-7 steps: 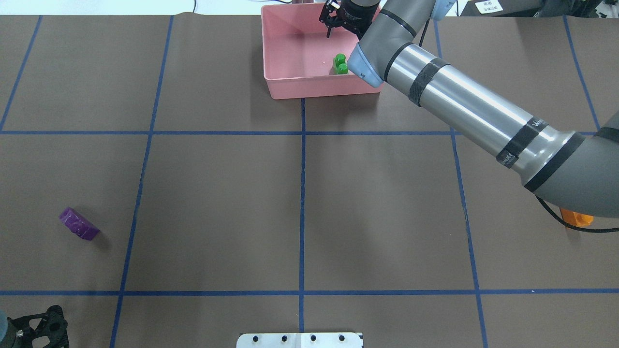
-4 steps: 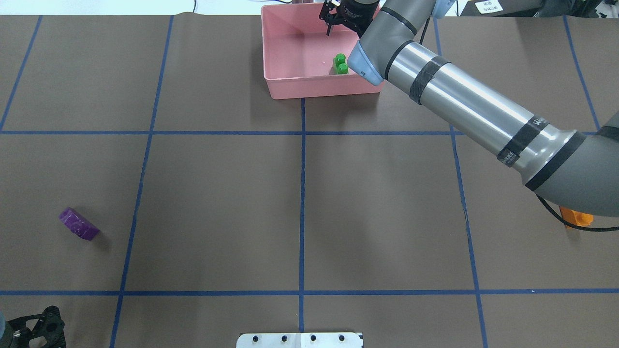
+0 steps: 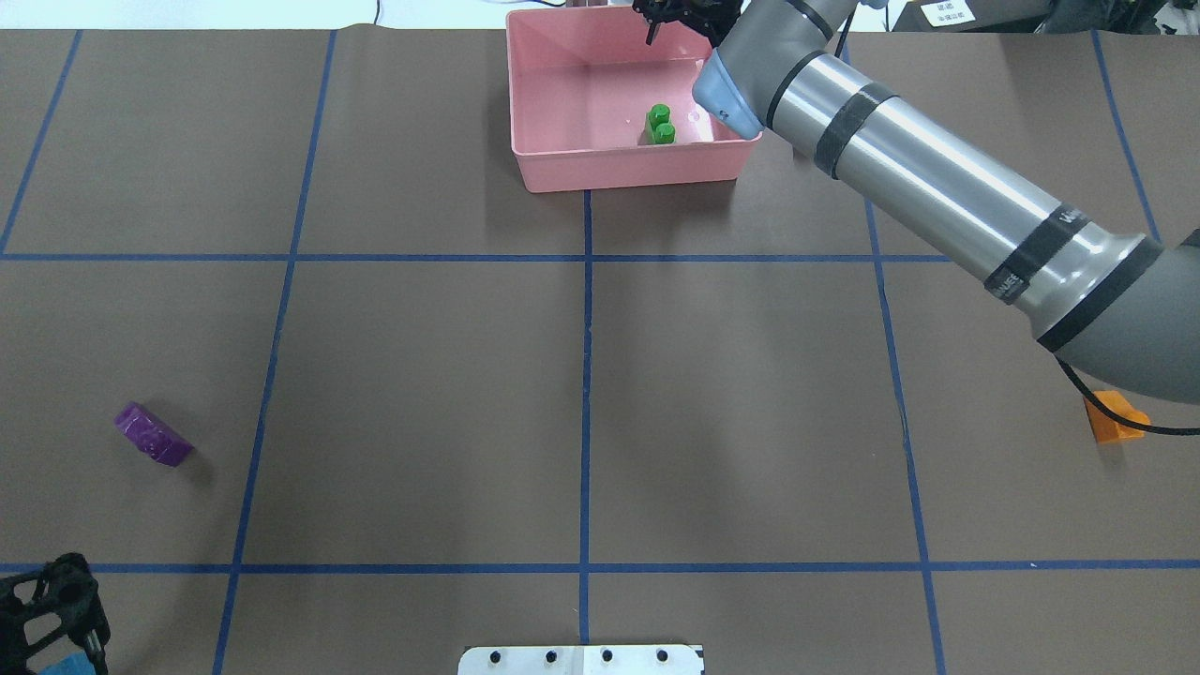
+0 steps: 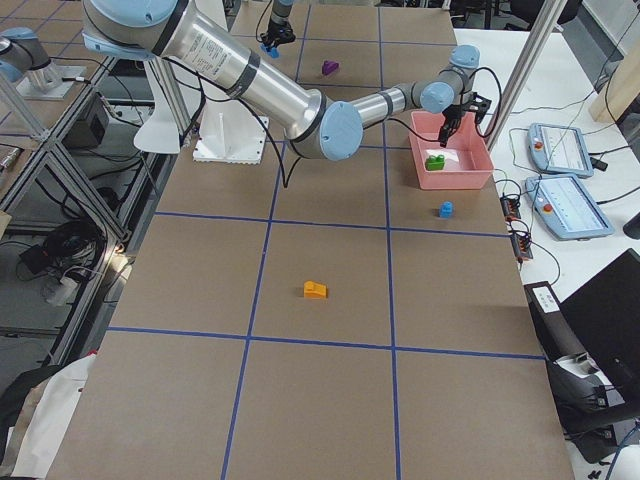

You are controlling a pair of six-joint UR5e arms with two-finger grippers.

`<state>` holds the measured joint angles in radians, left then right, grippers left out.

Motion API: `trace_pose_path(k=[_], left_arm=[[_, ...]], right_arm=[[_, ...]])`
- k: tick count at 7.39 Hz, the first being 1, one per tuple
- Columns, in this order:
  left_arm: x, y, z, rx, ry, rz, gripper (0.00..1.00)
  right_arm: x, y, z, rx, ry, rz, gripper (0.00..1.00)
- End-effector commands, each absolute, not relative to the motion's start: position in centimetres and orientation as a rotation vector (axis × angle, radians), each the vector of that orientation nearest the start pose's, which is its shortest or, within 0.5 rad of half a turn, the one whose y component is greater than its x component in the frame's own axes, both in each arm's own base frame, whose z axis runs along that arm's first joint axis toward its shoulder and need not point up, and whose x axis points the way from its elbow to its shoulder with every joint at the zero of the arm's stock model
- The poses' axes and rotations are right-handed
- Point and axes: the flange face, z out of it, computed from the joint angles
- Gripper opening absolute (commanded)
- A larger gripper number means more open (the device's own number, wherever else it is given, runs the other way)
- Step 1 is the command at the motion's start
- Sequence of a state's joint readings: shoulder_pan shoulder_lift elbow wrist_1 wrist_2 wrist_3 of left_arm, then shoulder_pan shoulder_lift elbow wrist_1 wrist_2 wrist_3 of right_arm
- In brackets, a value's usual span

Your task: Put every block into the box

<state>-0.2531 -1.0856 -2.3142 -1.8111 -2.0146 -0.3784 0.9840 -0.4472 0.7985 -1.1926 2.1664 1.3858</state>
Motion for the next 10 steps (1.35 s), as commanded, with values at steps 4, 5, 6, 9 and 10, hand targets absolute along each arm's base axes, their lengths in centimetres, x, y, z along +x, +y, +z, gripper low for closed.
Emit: trace_pose_path(k=[4,5,6,9,10], left_arm=[[36.7,-45.8,23.1,0.138,0.703,0.568,0.0],[37.0,-51.8,19.5,0.14,0.689,0.499,0.0],[35.8,-56.3,18.4,0.171,0.69,0.438,0.0],[40.0,-65.6,16.2,0.237,0.813,0.161,0.0],[43.2,-69.7,14.1,0.215,0.884,-0.012,0.0]], right_arm=[[-24.2,-75.5,36.6,-0.089,-0.983,0.391,1.0],[-20.6,-73.6,41.5,-0.075,-0.977,0.351,1.0],[-18.5,-71.4,45.0,-0.055,-0.968,0.304,1.0],[-14.1,-58.5,55.5,0.002,-0.924,0.094,1.0],[-12.8,-54.6,56.7,0.014,-0.913,0.063,1.0]])
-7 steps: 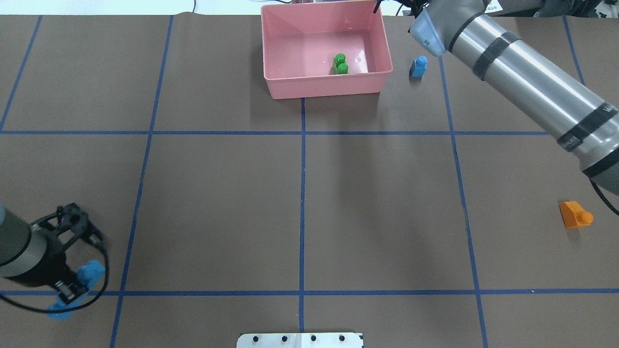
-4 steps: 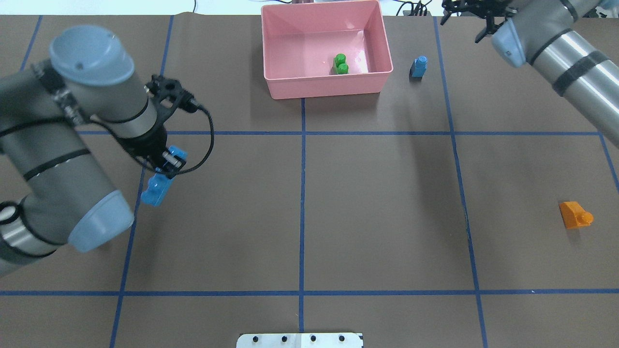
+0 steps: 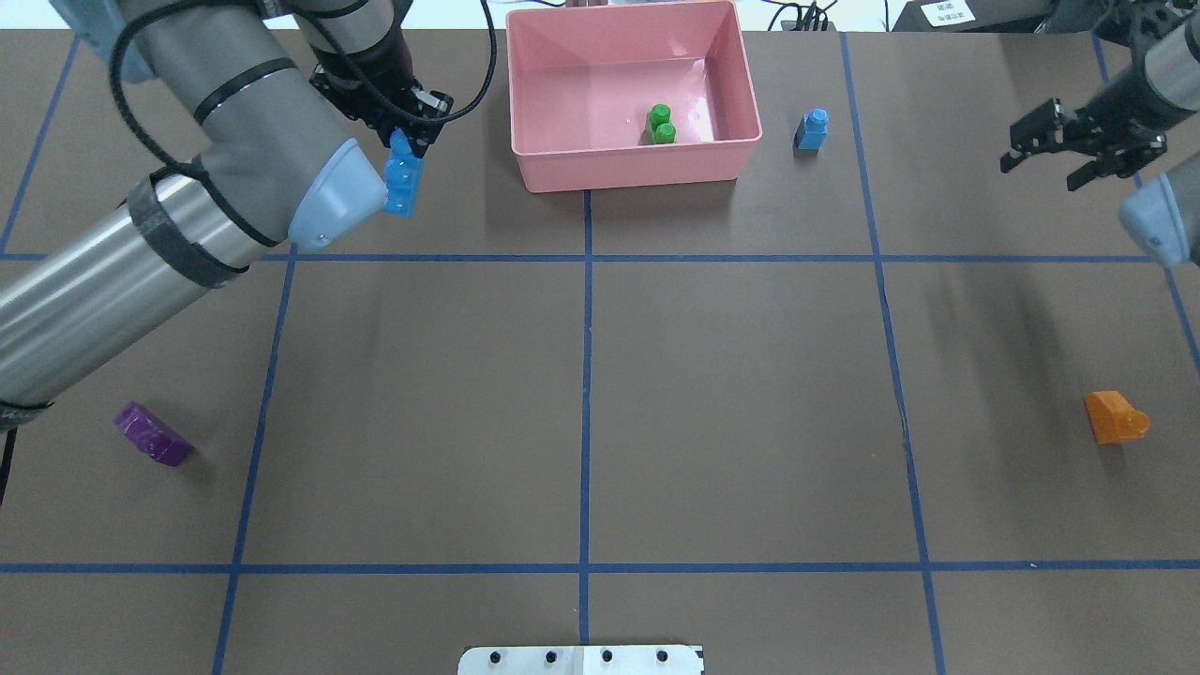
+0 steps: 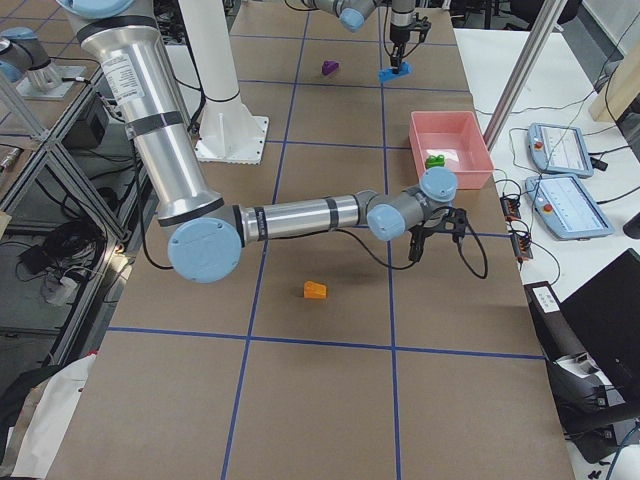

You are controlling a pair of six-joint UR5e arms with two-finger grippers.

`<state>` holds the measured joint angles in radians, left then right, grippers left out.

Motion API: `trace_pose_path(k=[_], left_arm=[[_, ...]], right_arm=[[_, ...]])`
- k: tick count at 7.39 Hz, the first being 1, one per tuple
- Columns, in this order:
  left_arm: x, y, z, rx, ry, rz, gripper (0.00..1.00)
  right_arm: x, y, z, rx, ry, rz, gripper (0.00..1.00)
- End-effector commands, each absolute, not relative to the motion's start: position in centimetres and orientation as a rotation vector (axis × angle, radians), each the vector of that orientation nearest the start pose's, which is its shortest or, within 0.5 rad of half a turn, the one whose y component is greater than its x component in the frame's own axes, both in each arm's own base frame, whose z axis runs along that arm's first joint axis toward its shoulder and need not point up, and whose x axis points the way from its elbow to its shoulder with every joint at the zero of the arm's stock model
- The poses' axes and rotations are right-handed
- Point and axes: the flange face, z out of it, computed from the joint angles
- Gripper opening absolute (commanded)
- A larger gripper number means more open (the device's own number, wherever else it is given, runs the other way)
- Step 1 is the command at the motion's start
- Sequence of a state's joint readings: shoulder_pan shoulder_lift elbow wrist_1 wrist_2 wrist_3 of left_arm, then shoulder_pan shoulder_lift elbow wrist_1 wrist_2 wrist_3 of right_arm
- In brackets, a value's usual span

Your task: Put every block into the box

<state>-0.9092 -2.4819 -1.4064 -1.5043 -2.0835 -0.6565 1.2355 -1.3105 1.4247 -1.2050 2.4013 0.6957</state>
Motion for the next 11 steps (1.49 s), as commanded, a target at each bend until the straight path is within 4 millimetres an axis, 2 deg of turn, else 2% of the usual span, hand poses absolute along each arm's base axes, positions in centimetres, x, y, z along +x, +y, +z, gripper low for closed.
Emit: trace_pose_path(k=[1,2,3,4,5,7,8,9,10,11], left_arm=[[45.0,-71.9,11.9,0.214,0.909,-0.071,0.0],[45.0,-72.6,10.5,0.248,0.918,-0.09,0.0],[45.3,-73.6,10.0,0.321,0.932,-0.145,0.0],[46.5,-75.1,9.1,0.329,0.951,-0.176,0.0],[47.3,-75.7,8.9,0.366,0.921,-0.199,0.0],[47.7,-75.6,8.9,0.384,0.925,-0.203,0.19],[48.0,-75.7,9.2,0.402,0.916,-0.209,0.38],[48.3,-75.6,9.1,0.407,0.922,-0.205,0.94],[48.1,-75.6,8.5,0.409,0.924,-0.205,0.95],[47.6,-75.7,8.3,0.413,0.93,-0.19,0.94]], right_arm=[[-13.2,-52.1,56.7,0.009,-0.914,0.041,1.0],[-12.7,-49.4,58.0,-0.01,-0.895,0.042,1.0],[-12.5,-47.1,60.0,-0.043,-0.874,0.043,1.0],[-14.2,-45.5,59.9,-0.053,-0.864,-0.008,1.0],[-15.2,-44.5,60.9,-0.068,-0.833,-0.024,1.0],[-17.2,-42.4,62.8,-0.111,-0.793,-0.069,1.0],[-17.4,-42.0,63.6,-0.115,-0.769,-0.071,1.0],[-17.7,-41.9,64.1,-0.128,-0.765,-0.073,1.0],[-17.7,-41.7,65.2,-0.147,-0.756,-0.067,1.0],[-17.8,-41.8,65.3,-0.161,-0.762,-0.055,0.89]])
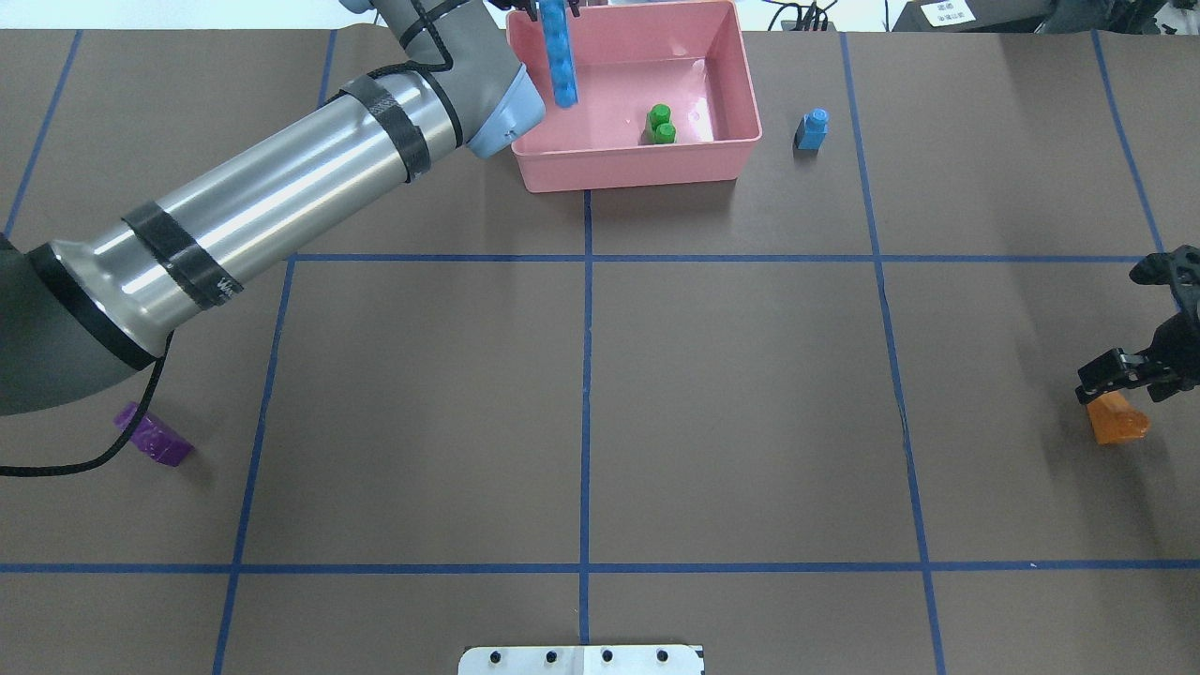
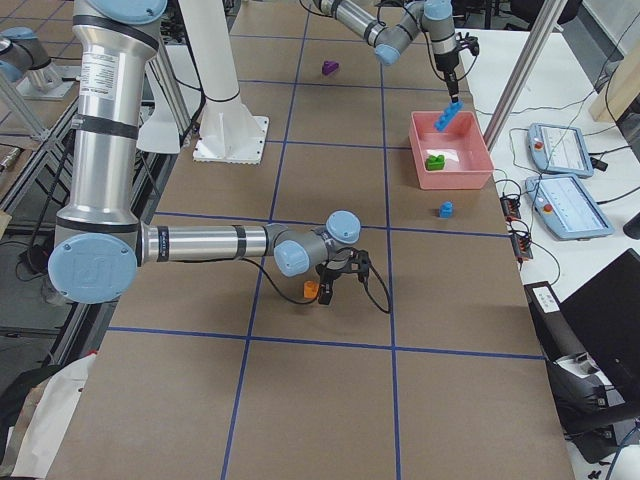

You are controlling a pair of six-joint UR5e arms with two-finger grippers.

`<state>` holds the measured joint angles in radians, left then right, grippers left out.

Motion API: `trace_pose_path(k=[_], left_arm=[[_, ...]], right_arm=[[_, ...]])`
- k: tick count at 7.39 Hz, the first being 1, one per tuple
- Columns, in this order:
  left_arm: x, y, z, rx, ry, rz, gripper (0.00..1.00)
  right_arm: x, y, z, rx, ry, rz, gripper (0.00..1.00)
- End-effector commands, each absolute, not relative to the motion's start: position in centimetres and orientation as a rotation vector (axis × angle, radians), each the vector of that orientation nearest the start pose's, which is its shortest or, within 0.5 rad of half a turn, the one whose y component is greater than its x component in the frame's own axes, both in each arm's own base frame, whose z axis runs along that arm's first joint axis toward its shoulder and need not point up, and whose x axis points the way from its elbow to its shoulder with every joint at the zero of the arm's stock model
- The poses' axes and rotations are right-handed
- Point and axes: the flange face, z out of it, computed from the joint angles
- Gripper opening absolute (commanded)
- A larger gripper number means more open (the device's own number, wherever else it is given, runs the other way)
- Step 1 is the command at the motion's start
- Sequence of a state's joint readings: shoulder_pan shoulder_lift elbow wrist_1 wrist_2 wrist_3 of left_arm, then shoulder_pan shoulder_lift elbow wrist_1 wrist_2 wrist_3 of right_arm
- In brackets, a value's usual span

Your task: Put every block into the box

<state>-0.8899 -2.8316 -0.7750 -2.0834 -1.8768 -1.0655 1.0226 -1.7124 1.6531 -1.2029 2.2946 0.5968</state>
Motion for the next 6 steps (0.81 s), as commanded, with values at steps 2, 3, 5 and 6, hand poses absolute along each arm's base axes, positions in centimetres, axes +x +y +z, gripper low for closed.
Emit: trace_pose_path(k=[2,3,5,6], left_arm=[[46.0,-74.2,6.2,0.317,0.915,-0.108,0.93],[43.1,-71.7,5.8,0.266,0.85,-0.037,0.93],[36.6,-64.1,11.3,0.244,0.719,0.166,0.93],[33.2,-59.7,17.1,0.259,0.668,0.317,0.93]], right_arm=[[-18.0,-41.7,65.2,-0.181,-0.782,-0.052,0.28],[-18.0,-41.3,65.4,-0.203,-0.801,-0.053,0.09],[-17.5,-40.4,65.6,-0.232,-0.827,-0.051,0.0],[-17.6,-40.8,64.7,-0.227,-0.849,-0.053,0.0]])
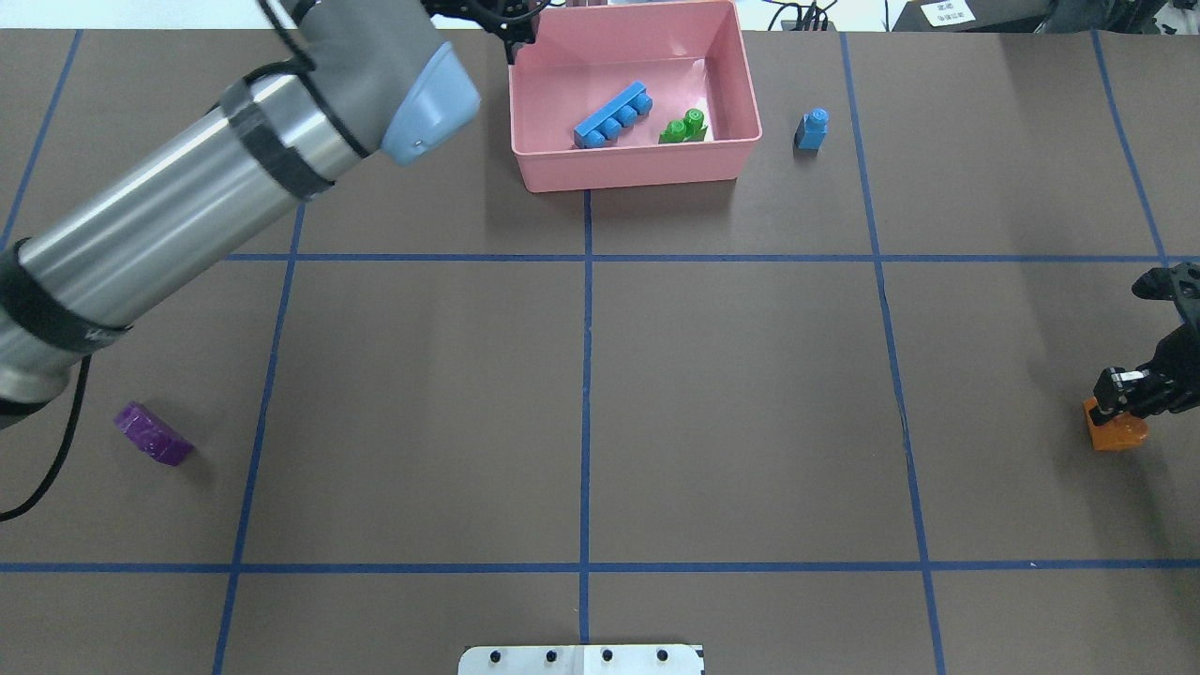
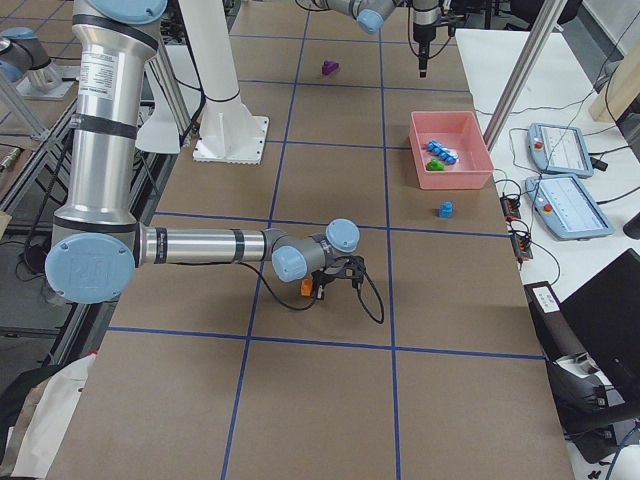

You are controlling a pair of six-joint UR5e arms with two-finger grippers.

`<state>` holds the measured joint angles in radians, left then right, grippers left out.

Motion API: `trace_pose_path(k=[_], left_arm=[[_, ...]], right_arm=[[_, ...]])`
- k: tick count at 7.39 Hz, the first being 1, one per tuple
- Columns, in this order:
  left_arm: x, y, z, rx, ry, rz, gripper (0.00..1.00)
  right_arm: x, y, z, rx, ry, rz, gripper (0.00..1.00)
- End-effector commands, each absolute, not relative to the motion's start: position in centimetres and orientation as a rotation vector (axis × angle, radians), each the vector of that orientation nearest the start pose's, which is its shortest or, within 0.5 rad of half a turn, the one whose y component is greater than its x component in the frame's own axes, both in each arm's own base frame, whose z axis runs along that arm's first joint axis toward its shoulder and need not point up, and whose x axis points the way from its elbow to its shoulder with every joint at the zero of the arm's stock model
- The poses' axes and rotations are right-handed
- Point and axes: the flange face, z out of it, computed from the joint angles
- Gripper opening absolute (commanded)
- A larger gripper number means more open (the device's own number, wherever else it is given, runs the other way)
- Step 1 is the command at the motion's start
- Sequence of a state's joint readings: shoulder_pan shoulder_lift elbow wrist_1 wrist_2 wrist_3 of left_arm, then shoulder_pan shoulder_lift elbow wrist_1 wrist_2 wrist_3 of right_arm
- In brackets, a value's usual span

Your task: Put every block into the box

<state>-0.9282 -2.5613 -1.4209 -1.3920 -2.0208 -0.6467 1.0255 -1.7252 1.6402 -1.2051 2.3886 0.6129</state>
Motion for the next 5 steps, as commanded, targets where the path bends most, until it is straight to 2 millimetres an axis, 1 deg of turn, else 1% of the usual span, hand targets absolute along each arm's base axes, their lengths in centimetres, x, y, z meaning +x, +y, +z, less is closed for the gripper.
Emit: trace_pose_path(k=[1,2,3,4,5], left_arm=[[30.2,-55.5,24.0,0.28,0.628,0.477,0.93],[27.5,-51.8,30.0,0.29,0.583,0.663,0.93],[25.6,-49.3,34.3,0.264,0.554,0.754,0.93],[24.7,-47.9,38.1,0.214,0.536,0.76,1.0],[23.5,-46.5,40.7,0.224,0.54,0.765,1.0]], right_arm=[[-17.7,-42.4,62.9,-0.215,-0.88,-0.036,0.0],[-18.7,-48.0,57.8,-0.2,-0.89,0.023,0.0],[-20.5,-54.2,50.4,-0.213,-0.87,0.063,0.0],[-22.6,-59.0,43.4,-0.202,-0.846,0.074,0.0],[-25.0,-64.1,38.1,-0.204,-0.839,0.131,0.0]])
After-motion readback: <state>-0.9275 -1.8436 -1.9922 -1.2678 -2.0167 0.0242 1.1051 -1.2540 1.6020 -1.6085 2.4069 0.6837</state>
